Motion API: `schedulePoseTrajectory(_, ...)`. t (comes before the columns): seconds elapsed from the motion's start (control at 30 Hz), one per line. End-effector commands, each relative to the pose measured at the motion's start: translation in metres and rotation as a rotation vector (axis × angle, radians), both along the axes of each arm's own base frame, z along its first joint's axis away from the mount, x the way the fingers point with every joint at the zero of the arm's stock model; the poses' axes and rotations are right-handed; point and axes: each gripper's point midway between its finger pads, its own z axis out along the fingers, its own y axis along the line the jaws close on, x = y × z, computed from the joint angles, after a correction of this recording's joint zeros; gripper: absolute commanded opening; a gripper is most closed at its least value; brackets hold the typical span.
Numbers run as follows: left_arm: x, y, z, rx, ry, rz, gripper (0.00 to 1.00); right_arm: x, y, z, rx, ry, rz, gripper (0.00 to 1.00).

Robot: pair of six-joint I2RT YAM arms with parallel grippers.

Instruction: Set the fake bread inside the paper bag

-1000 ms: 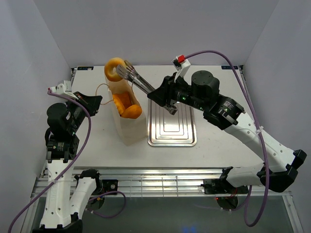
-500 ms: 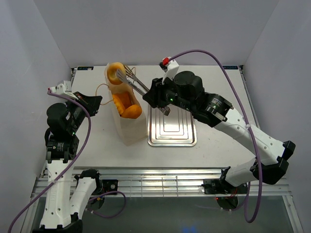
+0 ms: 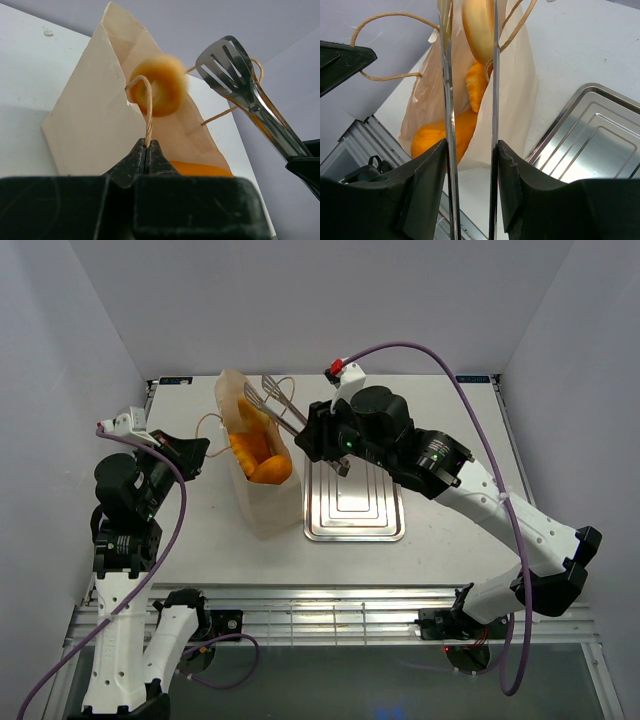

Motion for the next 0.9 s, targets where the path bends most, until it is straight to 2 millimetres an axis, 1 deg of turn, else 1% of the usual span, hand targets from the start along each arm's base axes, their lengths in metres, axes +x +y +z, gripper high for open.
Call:
schedulePoseTrajectory(0.0,-0.005,0.003,0.011,0.011,-0.025,0.011,0.00,0.004,0.003,0.039,0.087,-0.076,-0.009,0.49)
schedulePoseTrajectory(0.37,-0.005,0.003,0.013,0.013,-0.030,0.011,0.00,0.005,0.006,0.036,0.081,-0.078,-0.002,0.50)
schedulePoseTrajectory(0.53,-0.006,0.002,0.017,0.012,-0.038,0.010,0.00,0.000,0.006,0.042,0.103,-0.086,0.016,0.50)
schedulePoseTrajectory(0.63,-0.007,0.002,0.023,0.011,-0.048,0.005,0.01,-0.004,0.006,0.047,0.122,-0.094,0.032,0.50)
schedulePoseTrajectory(0.73,-0.009,0.002,0.032,0.009,-0.065,0.009,0.11,-0.005,0.004,0.049,0.131,-0.098,0.037,0.50)
schedulePoseTrajectory(0.77,-0.011,0.002,0.034,0.009,-0.071,0.012,0.20,-0.005,0.003,0.050,0.133,-0.100,0.035,0.50)
schedulePoseTrajectory(0.83,-0.011,0.005,0.036,0.009,-0.073,0.030,0.31,-0.007,0.000,0.050,0.133,-0.100,0.034,0.50)
schedulePoseTrajectory(0.87,-0.014,0.006,0.039,0.007,-0.084,0.036,0.45,-0.008,-0.001,0.052,0.138,-0.104,0.034,0.50)
